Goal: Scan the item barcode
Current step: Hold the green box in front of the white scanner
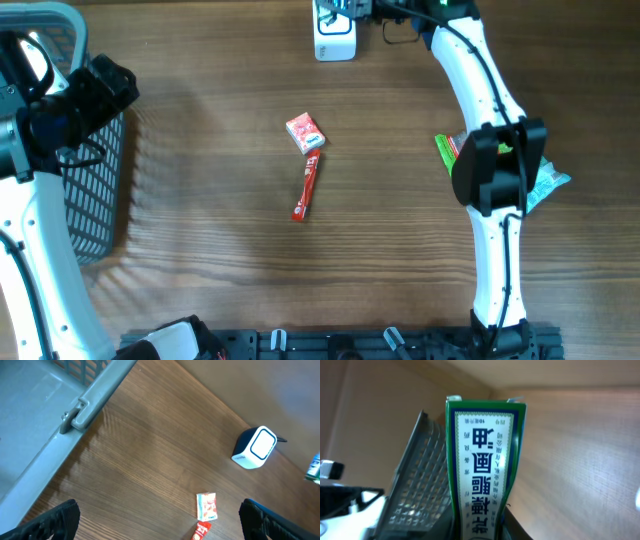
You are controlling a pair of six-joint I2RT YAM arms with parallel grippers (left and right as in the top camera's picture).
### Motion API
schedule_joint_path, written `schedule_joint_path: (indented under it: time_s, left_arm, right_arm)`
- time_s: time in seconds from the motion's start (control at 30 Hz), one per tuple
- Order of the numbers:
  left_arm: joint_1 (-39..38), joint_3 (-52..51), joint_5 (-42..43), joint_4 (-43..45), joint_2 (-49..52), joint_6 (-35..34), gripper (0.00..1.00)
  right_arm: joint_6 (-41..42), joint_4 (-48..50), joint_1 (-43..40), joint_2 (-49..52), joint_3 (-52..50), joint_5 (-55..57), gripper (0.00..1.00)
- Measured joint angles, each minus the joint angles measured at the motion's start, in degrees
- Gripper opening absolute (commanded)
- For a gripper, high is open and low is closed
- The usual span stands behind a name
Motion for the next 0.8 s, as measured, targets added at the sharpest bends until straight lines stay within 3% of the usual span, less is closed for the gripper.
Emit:
schedule_joint_path:
  time_s: [0.1,0.2,0.37,0.8]
  left_arm:
    - [0.0,0.0,0.0,0.0,0.0,0.0,1.00]
    - [0.0,0.0,0.0,0.0,0.0,0.0,1.00]
    - [0.0,0.0,0.0,0.0,0.0,0.0,1.00]
    - [0.0,0.0,0.0,0.0,0.0,0.0,1.00]
  right_arm:
    - [9.7,16.6,-0.8,4.4,0.2,-3.1,0.16]
    - [19.4,25.0,-1.2,8.3,0.2,-4.8,0.17]
    - [26.5,25.7,-1.2,12.7,0.2,-4.8,0.17]
    - [28.5,21.6,-1.2,15.3,0.2,-2.5,0.17]
